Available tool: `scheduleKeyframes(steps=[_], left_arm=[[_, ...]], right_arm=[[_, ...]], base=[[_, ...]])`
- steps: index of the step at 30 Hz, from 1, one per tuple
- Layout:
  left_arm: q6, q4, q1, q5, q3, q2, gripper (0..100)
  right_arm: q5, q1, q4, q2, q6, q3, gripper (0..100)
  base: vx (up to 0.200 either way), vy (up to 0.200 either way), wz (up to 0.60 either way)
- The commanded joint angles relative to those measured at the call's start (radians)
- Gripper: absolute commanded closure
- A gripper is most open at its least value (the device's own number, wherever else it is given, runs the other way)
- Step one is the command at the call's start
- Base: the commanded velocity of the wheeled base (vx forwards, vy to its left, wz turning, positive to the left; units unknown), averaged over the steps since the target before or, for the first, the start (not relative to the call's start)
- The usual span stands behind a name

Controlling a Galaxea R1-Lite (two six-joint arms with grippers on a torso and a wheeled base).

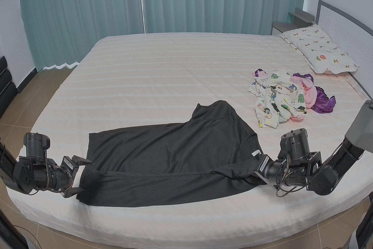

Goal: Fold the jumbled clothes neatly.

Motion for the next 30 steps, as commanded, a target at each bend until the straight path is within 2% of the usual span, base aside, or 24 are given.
scheduleKeyframes(steps=[1, 8, 10, 16, 24, 30], left_arm=[[-0.001, 0.0, 0.0, -0.001, 0.0, 0.002, 0], [-0.001, 0.0, 0.0, -0.001, 0.0, 0.004, 0], [-0.001, 0.0, 0.003, -0.001, -0.002, 0.009, 0], [-0.001, -0.002, 0.008, -0.001, -0.003, 0.009, 0], [-0.001, -0.002, 0.006, -0.002, -0.006, 0.024, 0], [0.001, -0.002, 0.008, -0.002, -0.006, 0.038, 0]], right_arm=[[0.069, -0.049, 0.138, -0.098, 0.001, -0.141, 100], [0.073, -0.07, 0.261, -0.104, -0.001, -0.242, 100], [0.072, -0.075, 0.352, -0.103, -0.001, -0.305, 100], [0.089, -0.095, 0.499, -0.108, -0.004, -0.386, 100], [0.093, -0.103, 0.553, -0.098, -0.008, -0.452, 100], [0.093, -0.106, 0.688, -0.06, -0.008, -0.592, 100]], base=[[0.0, 0.0, 0.0], [0.0, 0.0, 0.0], [0.0, 0.0, 0.0], [0.0, 0.0, 0.0], [0.0, 0.0, 0.0], [0.0, 0.0, 0.0]])
